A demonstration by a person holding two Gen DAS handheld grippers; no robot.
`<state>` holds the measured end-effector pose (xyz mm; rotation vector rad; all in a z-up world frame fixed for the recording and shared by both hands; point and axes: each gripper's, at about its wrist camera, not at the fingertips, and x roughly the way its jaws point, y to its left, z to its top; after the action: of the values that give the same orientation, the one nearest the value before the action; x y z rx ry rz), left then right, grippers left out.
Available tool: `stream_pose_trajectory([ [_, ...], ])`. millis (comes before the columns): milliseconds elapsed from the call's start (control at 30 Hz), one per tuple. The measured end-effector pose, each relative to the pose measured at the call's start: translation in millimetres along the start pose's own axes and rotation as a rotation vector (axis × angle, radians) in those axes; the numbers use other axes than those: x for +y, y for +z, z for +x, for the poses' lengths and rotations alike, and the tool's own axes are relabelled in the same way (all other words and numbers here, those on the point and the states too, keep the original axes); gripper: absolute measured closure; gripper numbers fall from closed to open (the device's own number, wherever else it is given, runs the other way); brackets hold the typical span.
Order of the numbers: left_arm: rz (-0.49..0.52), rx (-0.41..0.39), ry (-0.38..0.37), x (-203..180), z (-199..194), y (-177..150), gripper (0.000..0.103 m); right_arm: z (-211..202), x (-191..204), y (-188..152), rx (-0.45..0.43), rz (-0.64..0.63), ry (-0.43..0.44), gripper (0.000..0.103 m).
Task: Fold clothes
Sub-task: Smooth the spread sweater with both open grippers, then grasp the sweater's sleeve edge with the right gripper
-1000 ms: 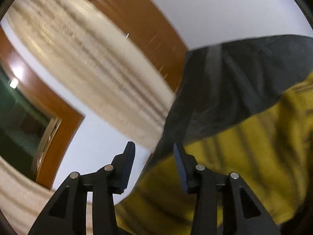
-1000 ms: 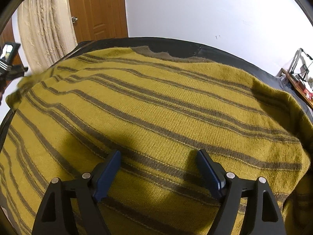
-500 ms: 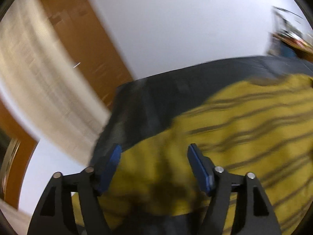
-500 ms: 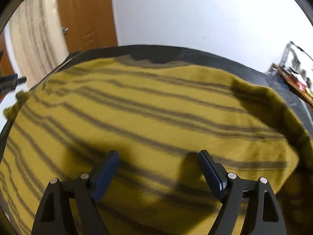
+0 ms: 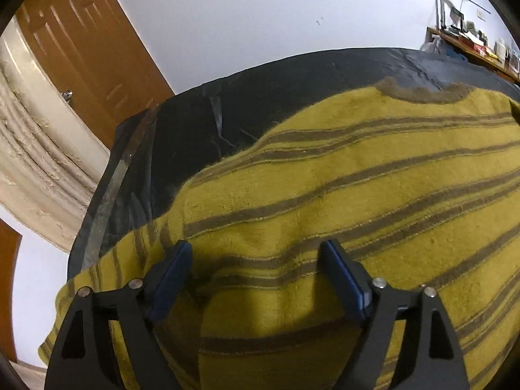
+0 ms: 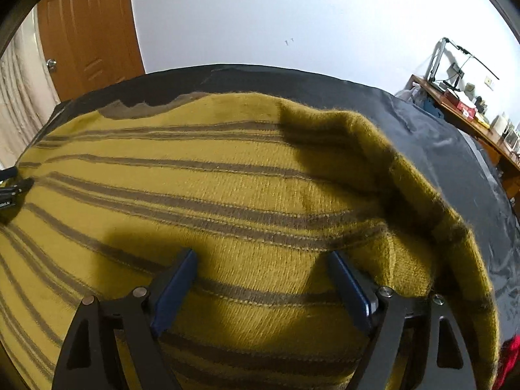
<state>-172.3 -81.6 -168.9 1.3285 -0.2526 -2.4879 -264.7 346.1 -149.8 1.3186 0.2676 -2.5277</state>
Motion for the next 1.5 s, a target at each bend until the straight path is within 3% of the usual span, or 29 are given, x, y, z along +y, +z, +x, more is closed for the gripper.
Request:
stream_pose_trajectory([
  [267,-0.004,-0.020,0.062,-1.5,-3.9,-6.7,0.006,0.2,-0.5,0.8,-0.015,-0.018,0.031,0.018],
  [433,0.014,-0.019,0.076,-7.4,-20.8,-7.3,0.005,-48.6,-14.1,-22.1,-0.112,0.017,0.078,0.018],
  [567,0.039,-0.053,-0.008,-20.4,-52.0,-6.7,0.005,-97.8,-40.3,-53.0,-0.186,0.066,0.095,0.018],
  [800,0.118,-0.081,-0.226,-79.8,-111.7,-12.2,0.005,-164.1,-97.8,-125.6,-0.258,0.221,0.020,0.018],
  [1033,0.203,-0.125,-0.345,-143.8,-149.1,-17.3,0.005,-162.0,-122.0,-185.2,-0.195,0.331,0.002,0.018],
  [1333,0.187,-0.079,-0.446,-183.3,-154.3,-32.8,0.005,-156.2,-109.1,-194.6,-0.193,0.268,0.011,0.018],
  [1500,0.213,-0.082,-0.447,-199.4,-153.4,-45.4,0.005,-155.4,-105.9,-198.4,-0.190,0.243,0.004,0.018],
])
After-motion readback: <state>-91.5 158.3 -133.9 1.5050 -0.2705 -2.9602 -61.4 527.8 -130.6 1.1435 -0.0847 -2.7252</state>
